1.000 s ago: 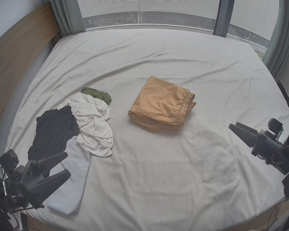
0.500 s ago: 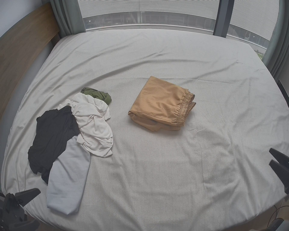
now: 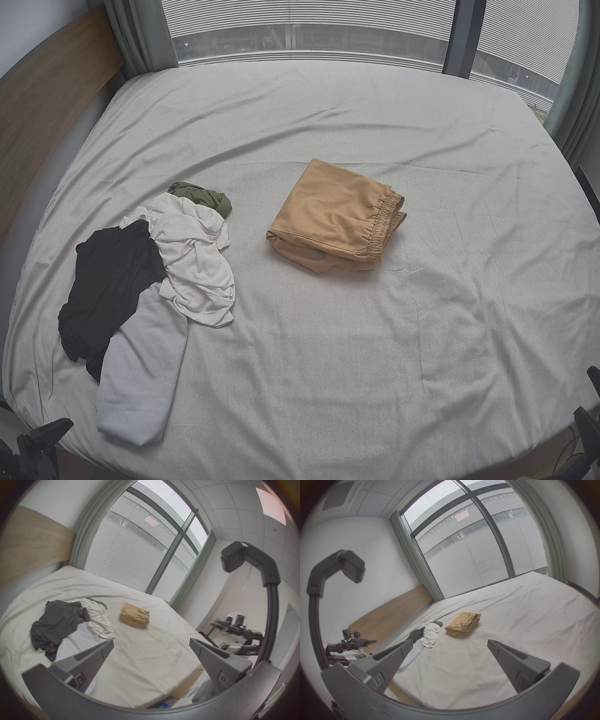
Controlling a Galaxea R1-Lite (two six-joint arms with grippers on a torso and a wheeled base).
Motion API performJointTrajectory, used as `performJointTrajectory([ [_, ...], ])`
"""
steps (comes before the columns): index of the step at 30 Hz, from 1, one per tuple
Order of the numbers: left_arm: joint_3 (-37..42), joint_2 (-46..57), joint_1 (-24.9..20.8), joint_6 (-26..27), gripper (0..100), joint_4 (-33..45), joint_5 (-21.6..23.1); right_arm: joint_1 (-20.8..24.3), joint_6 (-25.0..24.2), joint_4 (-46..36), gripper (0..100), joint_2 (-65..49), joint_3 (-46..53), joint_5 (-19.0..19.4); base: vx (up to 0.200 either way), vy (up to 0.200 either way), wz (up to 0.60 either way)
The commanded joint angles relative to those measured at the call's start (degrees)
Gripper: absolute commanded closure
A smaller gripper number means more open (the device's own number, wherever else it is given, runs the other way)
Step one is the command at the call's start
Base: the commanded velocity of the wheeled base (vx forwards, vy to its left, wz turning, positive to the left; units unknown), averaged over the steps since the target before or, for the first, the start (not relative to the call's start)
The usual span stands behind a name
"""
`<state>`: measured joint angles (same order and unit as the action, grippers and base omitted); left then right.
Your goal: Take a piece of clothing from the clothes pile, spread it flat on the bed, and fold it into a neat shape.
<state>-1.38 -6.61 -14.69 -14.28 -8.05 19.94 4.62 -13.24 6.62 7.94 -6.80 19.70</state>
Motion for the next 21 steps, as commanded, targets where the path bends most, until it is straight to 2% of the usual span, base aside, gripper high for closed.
performJointTrajectory([
  [1,1.38,1.69,2.91,5.22,0,3.83,-6.58,-7.17,12.62,-3.1,0,-3.45,6.8,-6.6,0.0,0.0,0.0],
  [4,1.38,1.69,4.85,7.16,0,3.91,-8.52,-6.91,13.94,-3.54,0,-3.54,6.8,-18.03,0.0,0.0,0.0],
  [5,1.38,1.69,5.02,7.24,0,3.91,-8.69,-6.91,13.94,-3.81,0,-3.63,6.8,-18.65,0.0,0.0,0.0],
  [6,1.38,1.69,7.13,8.03,0,4.0,-11.24,-6.03,13.06,-4.86,0,-5.83,6.8,-22.07,0.0,0.0,0.0],
  [8,1.38,1.77,10.91,8.56,0,4.0,-13.97,-5.59,11.31,-6.09,0,-6.88,6.8,-20.93,0.0,0.0,0.0],
  [10,1.38,2.74,13.81,9.35,0,4.18,-13.97,-5.32,11.74,-6.62,0,-6.88,6.8,-20.75,0.0,0.0,0.0],
  [11,1.38,4.06,16.36,11.64,0,4.35,-13.97,-5.24,11.83,-6.62,0,-6.97,6.8,-20.67,0.0,0.0,0.0],
  [13,1.38,4.32,16.27,13.13,0,4.27,-14.41,-5.24,11.83,-6.62,0,-7.06,6.8,-20.58,0.0,0.0,0.0],
  [15,1.38,4.5,15.83,12.96,0,4.44,-17.48,-5.24,11.74,-6.62,0,-7.06,6.8,-20.67,0.0,0.0,0.0],
  [17,1.29,5.73,15.3,12.52,0,9.1,-20.73,-5.24,11.74,-6.62,0,-7.06,6.8,-20.67,0.0,0.0,0.0],
  [21,1.38,6.08,15.39,14.19,0,7.69,-20.3,-5.15,12.1,-6.62,0,-7.06,6.8,-20.32,0.0,0.0,0.0],
])
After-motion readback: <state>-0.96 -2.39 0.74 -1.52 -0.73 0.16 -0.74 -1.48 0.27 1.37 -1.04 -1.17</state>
